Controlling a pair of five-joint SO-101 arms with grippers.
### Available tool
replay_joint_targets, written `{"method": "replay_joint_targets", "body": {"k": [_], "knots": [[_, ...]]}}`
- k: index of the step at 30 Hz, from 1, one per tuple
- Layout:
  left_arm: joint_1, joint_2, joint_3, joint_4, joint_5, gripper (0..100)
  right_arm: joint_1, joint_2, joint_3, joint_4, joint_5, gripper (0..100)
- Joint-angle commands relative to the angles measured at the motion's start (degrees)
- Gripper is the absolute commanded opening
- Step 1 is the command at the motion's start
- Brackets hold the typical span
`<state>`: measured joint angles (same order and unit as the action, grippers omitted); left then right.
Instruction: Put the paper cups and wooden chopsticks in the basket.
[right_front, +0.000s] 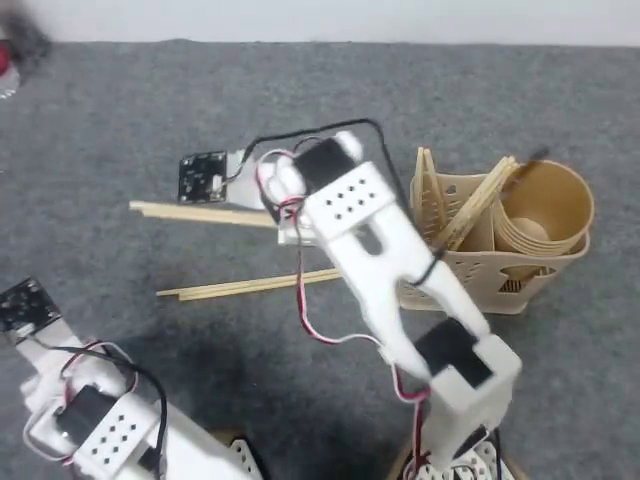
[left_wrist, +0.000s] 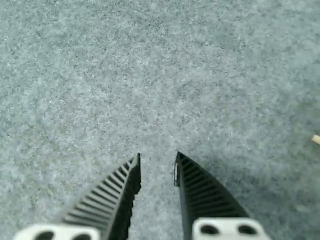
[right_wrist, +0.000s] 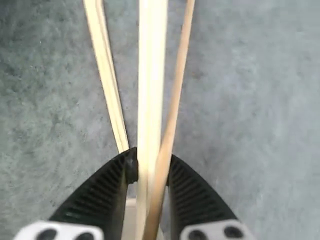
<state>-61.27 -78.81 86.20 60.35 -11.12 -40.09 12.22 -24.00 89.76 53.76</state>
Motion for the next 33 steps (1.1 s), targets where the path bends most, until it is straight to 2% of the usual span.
{"method": "replay_joint_targets", "body": {"k": [1,12,24,28,33], "knots": [[0.18,-0.53,-0.22,0.26,-0.53,11,0.84,-6.90,-2.46,2.68,-2.81,0.7],[0.18,-0.53,-0.22,0.26,-0.62,11,-1.80,-15.60,-2.73,2.59,-13.36,0.7],[0.18,-0.53,-0.13,0.26,-0.62,11,-1.63,-28.18,-2.73,-6.02,-23.82,0.7],[0.18,-0.53,-0.13,0.26,-0.62,11,4.53,-35.03,-2.73,-9.19,-25.49,0.7],[0.18,-0.53,-0.13,0.26,-0.62,11,20.44,-38.99,-2.29,-9.19,-36.22,0.7]]}}
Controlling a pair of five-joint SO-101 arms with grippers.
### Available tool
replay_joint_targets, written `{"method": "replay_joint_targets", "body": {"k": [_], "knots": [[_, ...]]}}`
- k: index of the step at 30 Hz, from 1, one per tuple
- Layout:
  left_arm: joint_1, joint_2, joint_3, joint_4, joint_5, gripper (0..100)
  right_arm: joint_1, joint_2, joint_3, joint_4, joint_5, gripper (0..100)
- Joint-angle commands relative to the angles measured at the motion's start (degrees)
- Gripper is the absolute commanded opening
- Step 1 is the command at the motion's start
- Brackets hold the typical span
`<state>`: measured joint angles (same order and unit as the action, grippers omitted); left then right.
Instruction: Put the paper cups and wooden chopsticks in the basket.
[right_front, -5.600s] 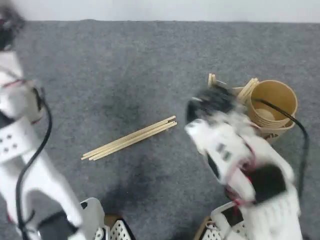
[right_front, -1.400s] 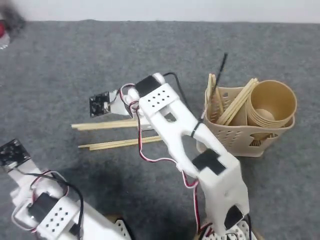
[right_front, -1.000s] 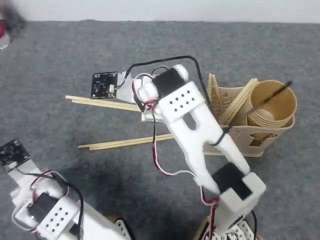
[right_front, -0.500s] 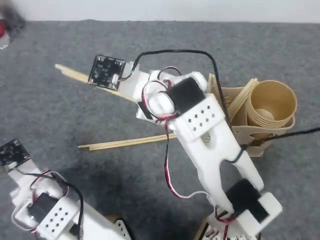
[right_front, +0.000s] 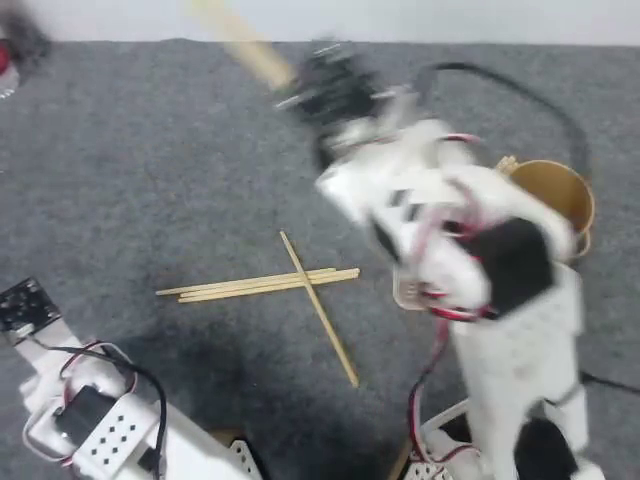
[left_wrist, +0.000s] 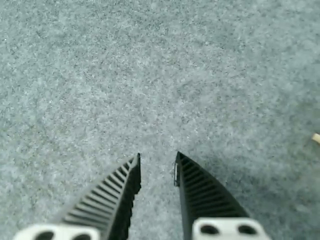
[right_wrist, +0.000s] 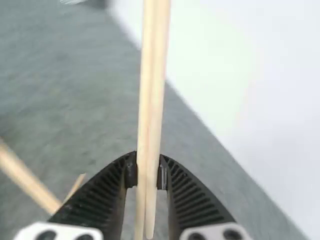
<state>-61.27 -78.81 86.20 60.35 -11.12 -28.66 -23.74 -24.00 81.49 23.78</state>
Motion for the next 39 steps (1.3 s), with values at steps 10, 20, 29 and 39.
{"method": "replay_joint_targets", "body": {"k": [10,20,29,39], "knots": [[-0.09,-0.53,-0.13,0.26,-0.70,11,17.01,-16.31,26.73,-10.15,-16.00,0.8],[-0.09,-0.53,-0.04,0.35,-0.70,11,21.14,-41.80,67.78,-38.20,-18.02,0.7],[-0.09,-0.53,0.22,0.35,-0.70,11,21.41,-42.51,73.41,-35.74,-17.58,16.2],[-0.35,-0.53,0.13,0.35,-0.53,11,10.33,-41.71,58.46,-21.85,-9.32,24.0]]}}
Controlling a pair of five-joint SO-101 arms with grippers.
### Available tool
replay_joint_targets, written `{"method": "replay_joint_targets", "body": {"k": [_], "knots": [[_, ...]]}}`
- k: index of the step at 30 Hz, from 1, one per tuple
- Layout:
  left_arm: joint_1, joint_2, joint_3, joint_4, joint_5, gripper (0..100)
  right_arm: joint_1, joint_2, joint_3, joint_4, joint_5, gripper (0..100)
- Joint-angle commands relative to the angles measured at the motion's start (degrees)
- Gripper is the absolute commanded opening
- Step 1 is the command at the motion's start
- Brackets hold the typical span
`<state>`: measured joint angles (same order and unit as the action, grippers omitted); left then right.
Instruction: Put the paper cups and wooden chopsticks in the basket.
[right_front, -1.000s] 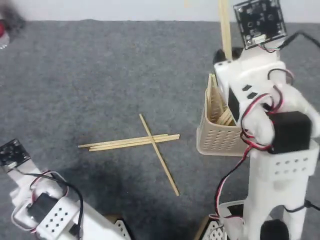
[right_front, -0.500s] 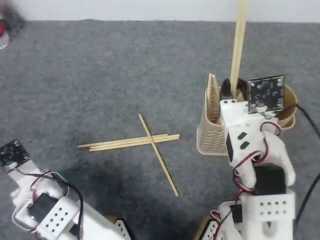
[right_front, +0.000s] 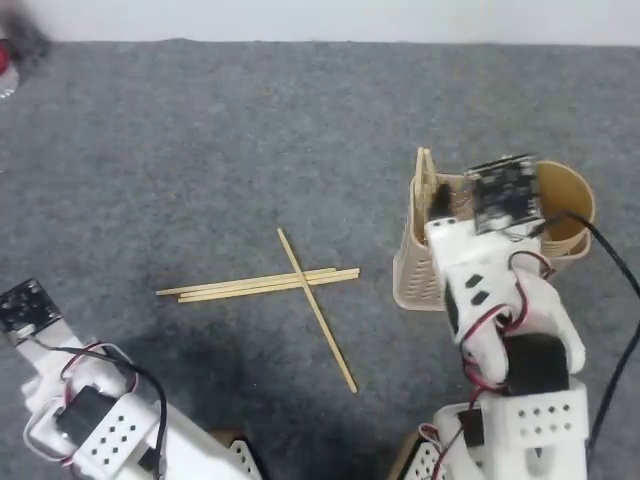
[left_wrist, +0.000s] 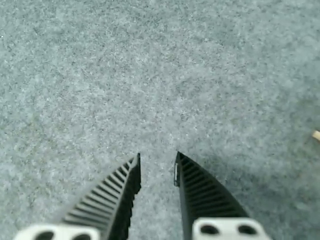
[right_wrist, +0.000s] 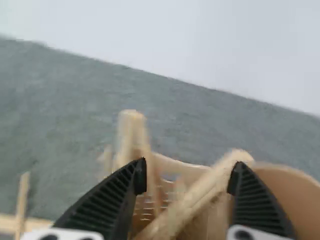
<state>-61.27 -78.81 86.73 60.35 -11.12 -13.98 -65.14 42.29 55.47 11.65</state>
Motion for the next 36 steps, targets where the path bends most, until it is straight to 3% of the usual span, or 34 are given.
{"method": "replay_joint_targets", "body": {"k": [1,5,13,17,24,30,36], "knots": [[-1.14,-0.53,-0.40,0.26,-0.44,11,-6.29,0.22,-10.02,5.67,2.81,24.1],[-3.60,-0.53,-0.57,0.09,-0.35,11,-14.55,7.25,-16.62,9.98,2.99,24.0],[-3.87,-0.53,-0.75,0.18,-0.53,11,-24.48,35.91,-27.34,10.51,5.45,23.8],[-7.03,-0.53,-0.75,-0.18,-1.85,11,-26.68,50.24,-32.18,10.95,9.67,23.8],[-14.59,-0.53,2.51,-4.84,-9.23,11,-26.95,69.58,-38.86,8.75,9.41,23.8],[-15.12,-0.53,2.68,-4.75,-9.23,11,-29.23,82.86,-44.48,5.93,9.32,20.2],[-15.21,-0.53,2.77,-4.75,-9.23,11,-33.36,93.05,-53.10,11.03,9.32,15.8]]}}
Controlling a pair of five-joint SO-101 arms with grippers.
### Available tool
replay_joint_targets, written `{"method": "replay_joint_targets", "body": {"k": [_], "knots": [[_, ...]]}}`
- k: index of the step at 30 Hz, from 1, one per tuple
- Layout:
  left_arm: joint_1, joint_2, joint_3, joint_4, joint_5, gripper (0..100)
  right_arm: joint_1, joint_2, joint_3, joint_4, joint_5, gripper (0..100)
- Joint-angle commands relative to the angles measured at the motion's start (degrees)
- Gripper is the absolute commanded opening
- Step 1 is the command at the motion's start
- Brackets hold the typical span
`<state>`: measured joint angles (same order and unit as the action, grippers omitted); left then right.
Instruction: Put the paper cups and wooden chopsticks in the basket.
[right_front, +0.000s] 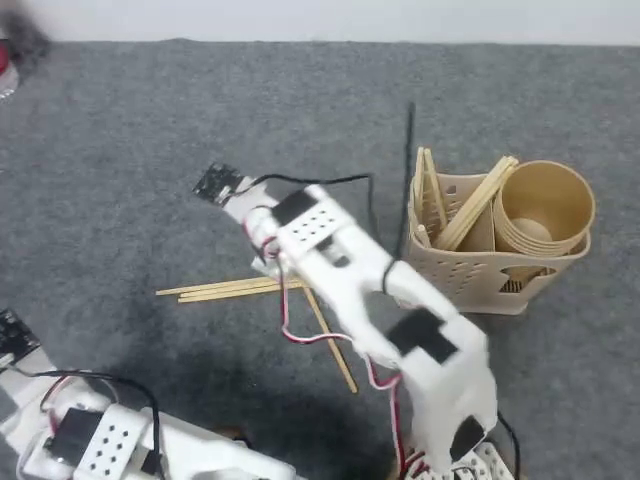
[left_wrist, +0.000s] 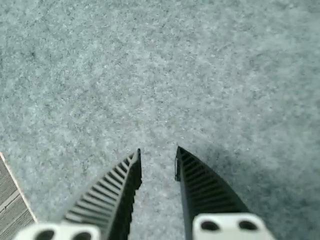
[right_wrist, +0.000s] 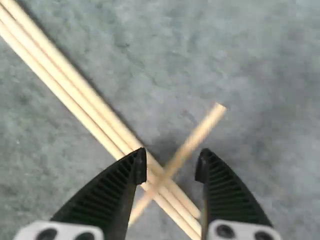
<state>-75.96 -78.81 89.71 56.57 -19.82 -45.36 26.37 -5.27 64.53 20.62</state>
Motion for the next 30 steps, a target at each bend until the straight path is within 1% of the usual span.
{"method": "replay_joint_targets", "body": {"k": [1,9,10,13,16,20,24,30], "knots": [[-0.53,-0.53,-0.22,-0.97,-0.53,11,-2.51,2.86,-6.59,2.42,0.44,15.8],[-0.53,-0.53,0.22,-1.05,-0.62,11,-1.19,10.33,-11.52,2.77,0.53,14.7],[-0.53,-0.53,0.22,-1.05,-0.62,11,-1.10,10.51,-11.78,2.77,0.62,12.4],[-0.44,-0.53,0.22,-1.05,-0.53,11,-1.27,10.51,-12.13,2.59,0.62,0.5],[-0.44,-0.53,0.22,-1.05,-0.53,11,-1.45,10.51,-12.13,2.51,0.79,2.1],[-0.44,-0.53,0.22,-1.05,-0.53,11,-0.31,9.63,-12.57,2.86,0.70,0.8],[-0.35,-0.53,0.22,-1.14,-0.53,11,2.42,2.68,-15.56,7.16,0.35,0.8],[-0.35,-0.53,0.22,-1.14,-0.53,11,6.64,-17.45,-25.32,15.34,-2.46,0.8]]}}
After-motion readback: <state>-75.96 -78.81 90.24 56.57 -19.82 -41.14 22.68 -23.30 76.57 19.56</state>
